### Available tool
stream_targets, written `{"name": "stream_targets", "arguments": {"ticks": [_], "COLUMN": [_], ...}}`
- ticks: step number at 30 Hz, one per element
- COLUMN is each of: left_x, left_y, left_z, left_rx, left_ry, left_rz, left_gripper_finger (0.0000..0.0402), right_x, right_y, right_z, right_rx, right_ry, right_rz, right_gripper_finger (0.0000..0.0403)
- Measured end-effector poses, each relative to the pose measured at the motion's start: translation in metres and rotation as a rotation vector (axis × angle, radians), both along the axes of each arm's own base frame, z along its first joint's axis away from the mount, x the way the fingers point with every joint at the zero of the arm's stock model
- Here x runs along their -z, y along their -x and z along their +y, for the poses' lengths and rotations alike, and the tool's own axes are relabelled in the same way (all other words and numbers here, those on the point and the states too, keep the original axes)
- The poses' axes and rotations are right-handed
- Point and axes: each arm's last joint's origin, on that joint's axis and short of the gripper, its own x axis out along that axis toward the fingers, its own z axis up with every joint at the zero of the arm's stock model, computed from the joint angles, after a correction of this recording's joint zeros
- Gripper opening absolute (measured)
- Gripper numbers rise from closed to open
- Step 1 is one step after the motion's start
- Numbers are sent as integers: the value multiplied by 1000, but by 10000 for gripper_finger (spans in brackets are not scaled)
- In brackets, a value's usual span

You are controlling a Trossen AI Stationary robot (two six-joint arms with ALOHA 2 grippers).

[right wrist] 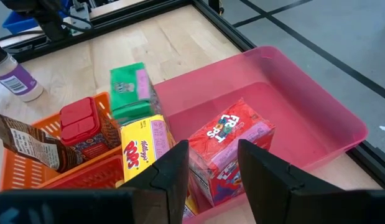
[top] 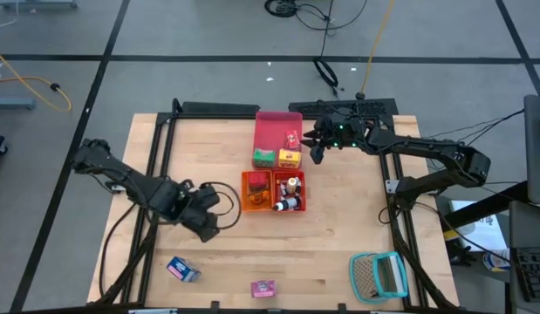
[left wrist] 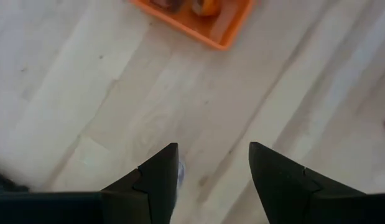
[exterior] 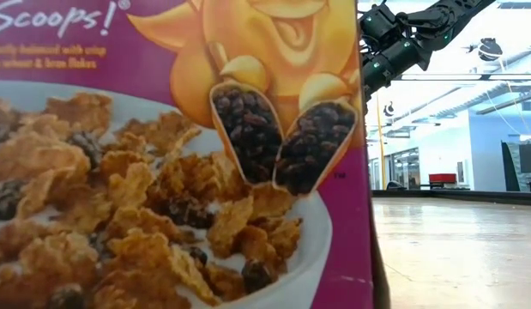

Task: Pick & Place Kitchen Items
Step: Put the black spice bottle into the orange basket

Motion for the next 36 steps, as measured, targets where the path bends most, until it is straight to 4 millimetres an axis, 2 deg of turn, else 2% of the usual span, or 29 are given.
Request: {"name": "stream_targets", "arguments": {"ticks": [7, 15, 20, 25, 33, 36], "left_x": [2, 19, 40, 56, 71, 82], "left_y": [24, 48, 64, 76, 83, 84], "left_z": [-23, -49, -55, -58, -59, -56], "left_rx": [-110, -218, -290, -353, -361, -358], "left_ry": [-78, -100, -125, -130, -148, -170], "left_rz": [-20, -100, -90, -77, -127, -136], "left_gripper_finger": [198, 198, 200, 222, 268, 276], "right_x": [0, 0, 0, 0, 0, 0], "right_y": [0, 0, 0, 0, 0, 0], "right_z": [0, 0, 0, 0, 0, 0], "right_rx": [0, -9, -9, -9, -9, -9], "right_ry": [0, 16, 16, 16, 16, 16], "right_rz": [0, 5, 5, 5, 5, 5], "right_gripper_finger": [132, 132, 132, 132, 132, 132]}}
